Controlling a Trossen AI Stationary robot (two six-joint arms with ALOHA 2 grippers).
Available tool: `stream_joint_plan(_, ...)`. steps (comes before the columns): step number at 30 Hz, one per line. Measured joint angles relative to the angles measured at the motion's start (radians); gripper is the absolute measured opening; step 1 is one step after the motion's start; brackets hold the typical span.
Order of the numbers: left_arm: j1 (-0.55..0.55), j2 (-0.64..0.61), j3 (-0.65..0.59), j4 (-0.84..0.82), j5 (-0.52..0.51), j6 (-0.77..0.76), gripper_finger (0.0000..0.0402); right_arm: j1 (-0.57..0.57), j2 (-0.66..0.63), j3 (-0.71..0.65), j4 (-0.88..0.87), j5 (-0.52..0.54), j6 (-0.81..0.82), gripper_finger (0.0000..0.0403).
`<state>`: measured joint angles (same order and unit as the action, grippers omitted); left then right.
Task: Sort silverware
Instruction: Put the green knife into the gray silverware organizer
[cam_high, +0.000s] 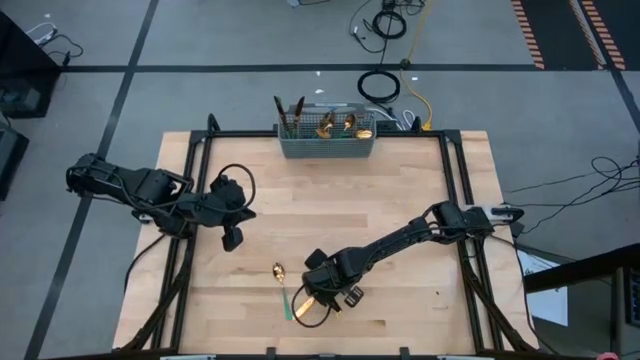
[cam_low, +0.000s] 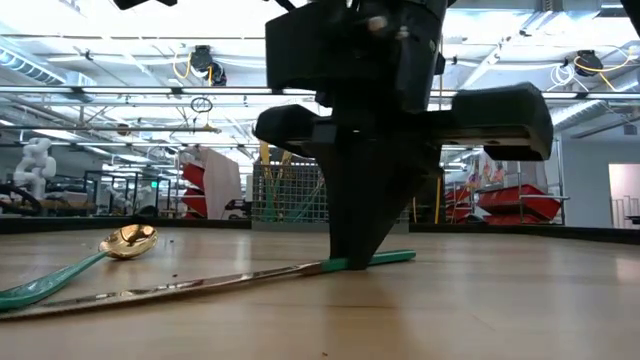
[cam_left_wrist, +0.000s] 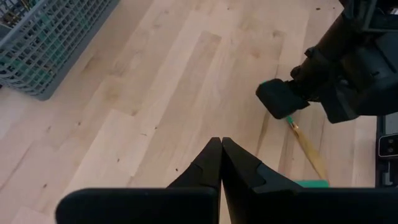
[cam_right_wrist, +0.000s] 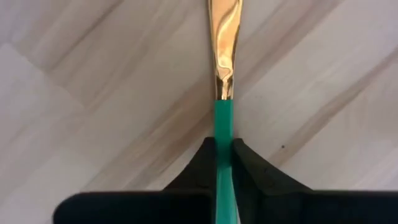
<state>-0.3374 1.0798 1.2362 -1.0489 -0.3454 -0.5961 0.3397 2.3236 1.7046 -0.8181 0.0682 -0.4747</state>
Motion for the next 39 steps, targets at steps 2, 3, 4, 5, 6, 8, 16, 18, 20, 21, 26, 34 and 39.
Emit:
stream_joint_plan(2, 0.0, 0.0, 0.0, 0.0, 0.0, 0.0, 0.0011, -0.002, -0.001, 0.0, -0.001, 0.0, 0.054, 0.0008)
stream_joint_plan(3, 0.0, 0.0, 0.0, 0.0, 0.0, 0.0, 0.0011, -0.002, -0.003, 0.001, -0.005, 0.0, 0.087, 0.0006)
stream_joint_plan(4, 0.0, 0.0, 0.0, 0.0, 0.0, 0.0, 0.0011, -0.002, -0.008, 0.006, -0.013, -0.001, 0.115, 0.0004)
stream_joint_plan(5, 0.0, 0.0, 0.0, 0.0, 0.0, 0.0, 0.0011, -0.002, -0.011, 0.008, -0.017, -0.01, 0.141, 0.0004)
stream_joint_plan(6, 0.0, 0.0, 0.0, -0.001, 0.0, 0.0, 0.0011, -0.002, -0.021, 0.011, -0.02, -0.021, 0.164, 0.0003)
stream_joint_plan(8, 0.0, 0.0, 0.0, 0.0, 0.0, 0.001, 0.0011, -0.004, -0.046, 0.009, -0.015, -0.033, 0.212, 0.0002)
stream_joint_plan(16, 0.0, 0.0, 0.0, -0.001, 0.0, 0.008, 0.0011, -0.038, -0.144, 0.004, -0.037, -0.014, 0.331, 0.0003)
stream_joint_plan(18, 0.0, 0.0, 0.0, 0.0, 0.0, 0.008, 0.0011, -0.056, -0.151, 0.005, -0.083, 0.013, 0.352, 0.0003)
stream_joint_plan(20, 0.0, 0.0, 0.0, -0.001, 0.0, 0.011, 0.0011, -0.074, -0.151, 0.005, -0.116, 0.033, 0.372, 0.0002)
stream_joint_plan(21, 0.0, 0.0, 0.0, -0.001, 0.0, 0.018, 0.0011, -0.083, -0.151, 0.005, -0.118, 0.038, 0.382, 0.0002)
stream_joint_plan(26, 0.0, 0.0, 0.0, 0.0, 0.0, 0.027, 0.0011, -0.122, -0.181, 0.005, -0.084, 0.045, 0.401, 0.0001)
stream_joint_plan(34, 0.0, 0.0, 0.0, -0.008, -0.001, 0.035, 0.0011, -0.175, -0.269, 0.006, -0.055, -0.023, 0.366, 0.0001)
stream_joint_plan(39, 0.0, 0.0, 0.0, -0.008, -0.012, 0.036, 0.0011, -0.112, -0.275, 0.008, -0.062, -0.128, 0.229, 0.0047)
